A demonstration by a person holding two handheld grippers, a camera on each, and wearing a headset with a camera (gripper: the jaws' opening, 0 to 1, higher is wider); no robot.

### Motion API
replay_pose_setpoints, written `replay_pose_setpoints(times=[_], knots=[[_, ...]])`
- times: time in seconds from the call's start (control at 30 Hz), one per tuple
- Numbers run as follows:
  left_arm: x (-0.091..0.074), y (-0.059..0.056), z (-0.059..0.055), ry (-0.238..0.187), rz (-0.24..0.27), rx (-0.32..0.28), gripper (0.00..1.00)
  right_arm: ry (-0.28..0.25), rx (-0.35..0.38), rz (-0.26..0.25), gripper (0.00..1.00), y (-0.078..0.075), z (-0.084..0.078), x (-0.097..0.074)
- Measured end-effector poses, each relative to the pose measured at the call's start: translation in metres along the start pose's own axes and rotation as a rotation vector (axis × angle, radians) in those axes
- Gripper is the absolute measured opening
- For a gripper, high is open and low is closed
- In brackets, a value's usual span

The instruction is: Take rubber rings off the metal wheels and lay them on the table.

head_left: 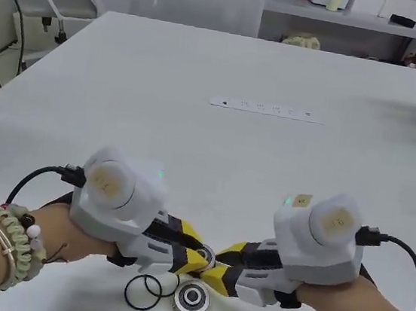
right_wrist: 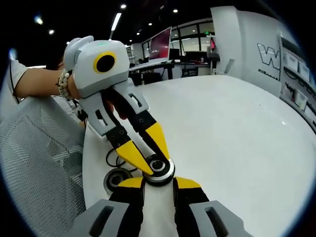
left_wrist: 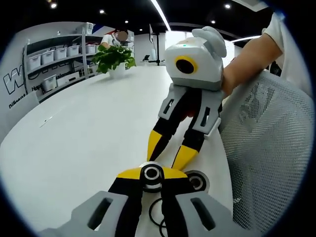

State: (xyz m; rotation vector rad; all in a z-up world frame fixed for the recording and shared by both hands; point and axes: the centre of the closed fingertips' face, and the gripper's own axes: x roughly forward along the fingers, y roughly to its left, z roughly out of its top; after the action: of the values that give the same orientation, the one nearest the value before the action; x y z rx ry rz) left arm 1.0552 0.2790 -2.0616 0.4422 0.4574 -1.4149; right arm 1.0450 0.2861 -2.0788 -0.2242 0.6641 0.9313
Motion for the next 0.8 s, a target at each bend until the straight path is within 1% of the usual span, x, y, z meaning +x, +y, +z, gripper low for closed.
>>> replay_pose_setpoints(times=[0.07,0.1,0.13,0.17,0.23,0.27,0.4,0.57,0.63,0.67,0.7,0.73,0.77,0.8], knots=[[0.001,-0.001,0.001,-0.002,-0.001,0.002,0.08,0.002,-0.025,-0.014,0.23,0.001,0.001,0.003],[0.001,-0.001,0.001,-0.002,-0.003,0.003,0.08,0.007,-0.064,-0.041,0.23,-0.001,0.002,0.004],[0.002,-0.001,0.001,-0.002,-0.002,0.004,0.08,0.004,-0.080,-0.036,0.23,0.000,0.003,0.005],[0.002,-0.001,0.001,-0.002,-0.003,0.004,0.08,0.010,-0.076,-0.035,0.23,0.001,0.002,0.005],[0.001,-0.001,0.001,-0.003,-0.003,0.004,0.08,0.003,-0.058,-0.030,0.23,-0.001,0.002,0.004],[0.001,-0.001,0.001,-0.004,-0.005,0.005,0.08,0.000,-0.038,-0.019,0.23,-0.002,0.002,0.003],[0.002,-0.002,0.002,-0.003,-0.007,0.011,0.08,0.009,-0.052,-0.007,0.22,-0.001,0.001,0.001],[0.002,-0.003,0.002,-0.005,-0.012,0.017,0.08,0.020,-0.044,0.011,0.20,-0.001,-0.001,-0.002],[0.001,-0.003,0.002,-0.005,-0.012,0.017,0.08,0.027,-0.039,0.016,0.18,-0.002,-0.003,-0.003],[0.001,-0.002,0.002,-0.004,-0.010,0.016,0.08,0.029,-0.034,0.020,0.14,-0.003,-0.004,-0.005],[0.001,-0.002,0.002,-0.003,-0.007,0.014,0.08,0.045,-0.031,0.016,0.07,-0.004,-0.007,-0.006],[0.000,-0.001,0.001,-0.004,-0.005,0.008,0.08,0.045,-0.049,0.012,0.01,-0.006,-0.009,-0.007],[0.000,-0.001,0.001,-0.006,-0.006,0.006,0.08,0.020,-0.002,0.027,0.01,-0.004,-0.006,-0.007],[0.000,-0.001,0.001,-0.007,-0.005,0.004,0.08,0.032,0.002,0.020,0.01,-0.006,-0.008,-0.007]])
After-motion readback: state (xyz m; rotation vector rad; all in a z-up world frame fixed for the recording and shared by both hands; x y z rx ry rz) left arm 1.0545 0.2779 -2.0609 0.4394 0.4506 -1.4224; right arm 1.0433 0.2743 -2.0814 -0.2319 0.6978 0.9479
